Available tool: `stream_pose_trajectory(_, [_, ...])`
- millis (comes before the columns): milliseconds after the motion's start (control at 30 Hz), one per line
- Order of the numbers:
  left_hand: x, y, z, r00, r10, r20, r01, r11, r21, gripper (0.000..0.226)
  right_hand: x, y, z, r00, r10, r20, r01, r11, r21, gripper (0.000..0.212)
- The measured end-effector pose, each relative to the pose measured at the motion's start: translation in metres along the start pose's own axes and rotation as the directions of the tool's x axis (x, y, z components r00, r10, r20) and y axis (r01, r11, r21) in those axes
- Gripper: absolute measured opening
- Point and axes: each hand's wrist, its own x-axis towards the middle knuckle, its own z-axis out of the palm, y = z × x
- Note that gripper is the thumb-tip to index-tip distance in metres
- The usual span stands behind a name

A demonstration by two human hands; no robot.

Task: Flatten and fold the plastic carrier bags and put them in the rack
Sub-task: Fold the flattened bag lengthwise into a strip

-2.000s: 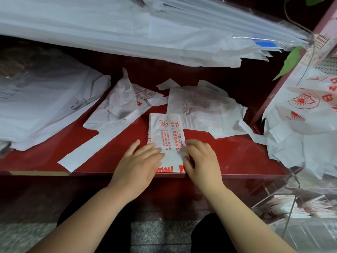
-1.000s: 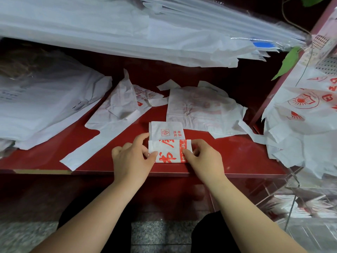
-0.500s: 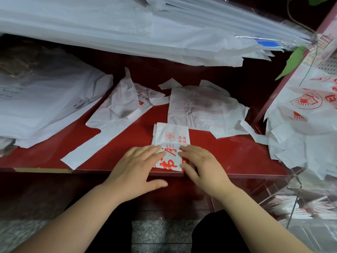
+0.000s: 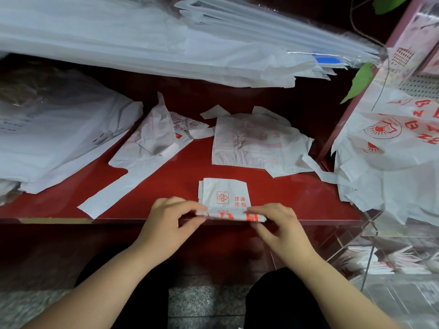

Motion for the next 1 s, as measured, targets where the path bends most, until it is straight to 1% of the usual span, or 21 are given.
stream_pose_trajectory(33, [0.002, 0.003, 0.001, 0.997, -0.077, -0.008, 0.076, 0.996, -0.049, 0.046, 0.001, -0.003, 0.001, 0.997, 0.073, -0.035, -0.071, 0.996, 0.061, 0.031])
stream_pose_trajectory(67, [0.005, 0.006, 0.003, 0.993, -0.121, -0.014, 0.119, 0.988, -0.096, 0.048, 0.003, -0.005, 0.002, 0.989, 0.141, -0.050, -0.134, 0.985, 0.109, 0.027])
stream_pose_trajectory(100, [0.009, 0.010, 0.003, 0.987, -0.161, -0.020, 0.157, 0.980, -0.125, 0.048, 0.007, -0.009, 0.003, 0.977, 0.205, -0.051, -0.196, 0.969, 0.149, 0.018])
stream_pose_trajectory(133, [0.014, 0.015, 0.002, 0.979, -0.201, -0.031, 0.196, 0.973, -0.122, 0.044, 0.010, -0.011, 0.005, 0.965, 0.258, -0.053, -0.246, 0.955, 0.168, 0.007])
stream_pose_trajectory(167, [0.019, 0.017, 0.003, 0.967, -0.249, -0.043, 0.245, 0.966, -0.083, 0.036, 0.014, -0.013, 0.007, 0.950, 0.306, -0.063, -0.290, 0.939, 0.182, 0.009])
stream_pose_trajectory(200, [0.025, 0.018, 0.005, 0.952, -0.301, -0.060, 0.300, 0.953, -0.026, 0.029, 0.018, -0.014, 0.009, 0.933, 0.354, -0.069, -0.338, 0.925, 0.176, 0.016])
stream_pose_trajectory(233, [0.030, 0.019, 0.006, 0.940, -0.332, -0.075, 0.336, 0.941, 0.041, 0.027, 0.023, -0.014, 0.011, 0.913, 0.403, -0.063, -0.389, 0.906, 0.168, 0.016])
stream_pose_trajectory(300, [0.038, 0.018, 0.009, 0.933, -0.352, -0.076, 0.360, 0.921, 0.150, 0.027, 0.032, -0.015, 0.014, 0.886, 0.460, -0.067, -0.454, 0.887, 0.088, 0.005])
stream_pose_trajectory(367, [0.044, 0.017, 0.011, 0.919, -0.388, -0.065, 0.393, 0.901, 0.183, 0.026, 0.039, -0.018, 0.017, 0.877, 0.472, -0.089, -0.477, 0.878, -0.047, 0.017])
stream_pose_trajectory(433, [0.048, 0.015, 0.014, 0.917, -0.391, -0.077, 0.398, 0.887, 0.234, 0.024, 0.044, -0.021, 0.020, 0.871, 0.478, -0.109, -0.491, 0.855, -0.168, 0.023])
stream_pose_trajectory(533, [0.050, 0.016, 0.015, 0.924, -0.367, -0.108, 0.383, 0.877, 0.291, 0.029, 0.049, -0.022, 0.024, 0.856, 0.495, -0.147, -0.516, 0.814, -0.265, 0.027])
stream_pose_trajectory(633, [0.052, 0.017, 0.015, 0.933, -0.346, -0.096, 0.356, 0.857, 0.372, 0.041, 0.051, -0.022, 0.027, 0.872, 0.463, -0.158, -0.488, 0.797, -0.357, 0.029])
stream_pose_trajectory(700, [0.051, 0.017, 0.017, 0.945, -0.310, -0.107, 0.324, 0.838, 0.440, 0.043, 0.050, -0.022, 0.026, 0.893, 0.426, -0.143, -0.446, 0.797, -0.408, 0.030])
stream_pose_trajectory(767, [0.048, 0.014, 0.019, 0.967, -0.207, -0.148, 0.253, 0.844, 0.472, 0.037, 0.050, -0.024, 0.027, 0.899, 0.413, -0.150, -0.436, 0.802, -0.408, 0.032])
stream_pose_trajectory(800, [0.046, 0.012, 0.020, 0.984, -0.094, -0.153, 0.157, 0.864, 0.479, 0.033, 0.051, -0.024, 0.028, 0.904, 0.389, -0.177, -0.427, 0.810, -0.402, 0.031])
stream_pose_trajectory(833, [0.043, 0.009, 0.023, 0.987, 0.066, -0.150, 0.013, 0.880, 0.474, 0.033, 0.050, -0.022, 0.031, 0.916, 0.324, -0.236, -0.396, 0.826, -0.402, 0.027])
stream_pose_trajectory(867, [0.041, 0.007, 0.027, 0.968, 0.224, -0.110, -0.151, 0.876, 0.458, 0.036, 0.049, -0.021, 0.034, 0.923, 0.249, -0.293, -0.355, 0.845, -0.401, 0.025])
stream_pose_trajectory(900, [0.039, 0.003, 0.030, 0.942, 0.335, -0.010, -0.296, 0.844, 0.447, 0.041, 0.047, -0.020, 0.035, 0.930, 0.185, -0.317, -0.310, 0.860, -0.405, 0.026])
stream_pose_trajectory(933, [0.038, 0.002, 0.030, 0.920, 0.372, 0.123, -0.386, 0.802, 0.456, 0.048, 0.045, -0.019, 0.035, 0.942, 0.142, -0.306, -0.268, 0.865, -0.425, 0.029])
stream_pose_trajectory(967, [0.039, 0.004, 0.028, 0.908, 0.330, 0.259, -0.417, 0.777, 0.473, 0.062, 0.043, -0.017, 0.036, 0.960, 0.117, -0.256, -0.224, 0.866, -0.447, 0.032])
stream_pose_trajectory(1000, [0.040, 0.009, 0.025, 0.893, 0.249, 0.374, -0.417, 0.771, 0.482, 0.079, 0.042, -0.016, 0.037, 0.975, 0.084, -0.205, -0.171, 0.871, -0.460, 0.032])
